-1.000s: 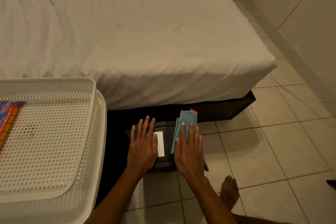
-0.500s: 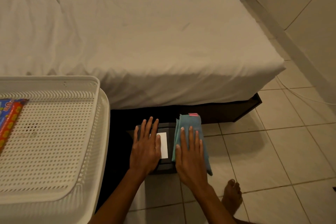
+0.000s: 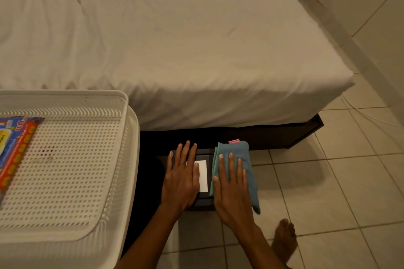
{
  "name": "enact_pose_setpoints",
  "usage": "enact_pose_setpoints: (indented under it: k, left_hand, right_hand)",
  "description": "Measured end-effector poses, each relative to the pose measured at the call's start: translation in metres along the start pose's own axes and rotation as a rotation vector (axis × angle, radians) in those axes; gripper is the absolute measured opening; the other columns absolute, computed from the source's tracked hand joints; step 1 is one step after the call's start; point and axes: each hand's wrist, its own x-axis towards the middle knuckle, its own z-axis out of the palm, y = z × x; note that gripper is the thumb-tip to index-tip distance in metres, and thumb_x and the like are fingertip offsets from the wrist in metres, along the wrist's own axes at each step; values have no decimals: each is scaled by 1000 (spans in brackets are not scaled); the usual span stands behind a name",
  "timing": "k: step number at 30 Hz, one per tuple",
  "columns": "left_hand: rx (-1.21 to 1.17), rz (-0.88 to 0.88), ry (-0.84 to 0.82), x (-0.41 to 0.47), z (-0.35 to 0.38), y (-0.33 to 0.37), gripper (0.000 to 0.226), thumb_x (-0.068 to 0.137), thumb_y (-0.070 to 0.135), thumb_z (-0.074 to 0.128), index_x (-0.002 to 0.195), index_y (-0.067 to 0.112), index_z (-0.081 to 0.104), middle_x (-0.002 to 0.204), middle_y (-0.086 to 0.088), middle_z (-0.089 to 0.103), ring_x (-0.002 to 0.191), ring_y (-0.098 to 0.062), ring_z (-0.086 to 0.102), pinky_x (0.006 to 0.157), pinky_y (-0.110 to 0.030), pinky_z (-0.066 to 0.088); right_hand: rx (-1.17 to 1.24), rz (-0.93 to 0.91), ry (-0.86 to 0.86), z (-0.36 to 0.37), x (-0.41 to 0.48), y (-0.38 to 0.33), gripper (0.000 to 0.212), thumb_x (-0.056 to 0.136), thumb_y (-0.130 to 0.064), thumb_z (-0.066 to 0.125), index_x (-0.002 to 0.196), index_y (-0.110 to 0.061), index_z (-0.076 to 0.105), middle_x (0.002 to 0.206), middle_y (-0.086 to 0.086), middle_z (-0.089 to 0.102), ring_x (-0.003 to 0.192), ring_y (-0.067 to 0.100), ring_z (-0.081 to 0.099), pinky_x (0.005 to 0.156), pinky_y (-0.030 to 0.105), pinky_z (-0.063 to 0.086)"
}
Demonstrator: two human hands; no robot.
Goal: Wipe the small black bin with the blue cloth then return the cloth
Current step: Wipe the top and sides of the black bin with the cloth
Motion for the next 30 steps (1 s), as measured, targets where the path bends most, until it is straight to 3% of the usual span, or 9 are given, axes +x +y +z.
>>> enact_pose_setpoints:
  k: [5,10,14,19,25,30]
  left_hand:
    - [-23,-2,4,1,-3,1,57,103,38,22,155,27,2,164,3,4,150,-10,-8,122,-34,-4]
    - [-22,17,7,1,-2,0,57,103,38,22,155,26,3,164,2,5,150,-11,-6,123,-38,3]
    - [-18,17,11,2,0,-2,57,103,38,21,155,26,3,164,1,4,150,-12,-6,122,-38,1]
    - [-5,3,8,2,0,1,57,103,38,20,155,26,2,164,1,2,150,-12,-6,123,-39,2]
    - [8,29,10,2,1,0,57,103,37,21,155,25,2,164,1,3,151,-13,-5,122,-39,2]
    - [5,54,1,2,1,-3,57,103,38,21,155,25,3,164,1,3,151,-13,-6,122,-38,-1]
  right_hand:
    - [34,40,6,-4,-1,4,60,100,-51,5,154,-24,5,159,12,14,147,26,5,115,46,6]
    - [81,54,2,-1,-35,-8,57,102,-49,7,153,-25,10,155,17,24,140,33,21,113,44,10]
    - [57,12,-4,0,-10,-9,56,100,-50,5,153,-30,2,160,11,12,147,30,8,115,47,5]
    - [-8,-50,-11,-4,12,0,58,101,-43,13,154,-22,5,162,8,3,149,22,-5,118,46,0]
    - [8,-25,-37,8,-26,-2,58,102,-45,11,153,-17,14,157,15,22,145,32,16,111,52,17]
    - [-34,-77,-12,1,15,-4,61,101,-44,9,153,-15,0,160,15,9,148,30,5,115,52,11]
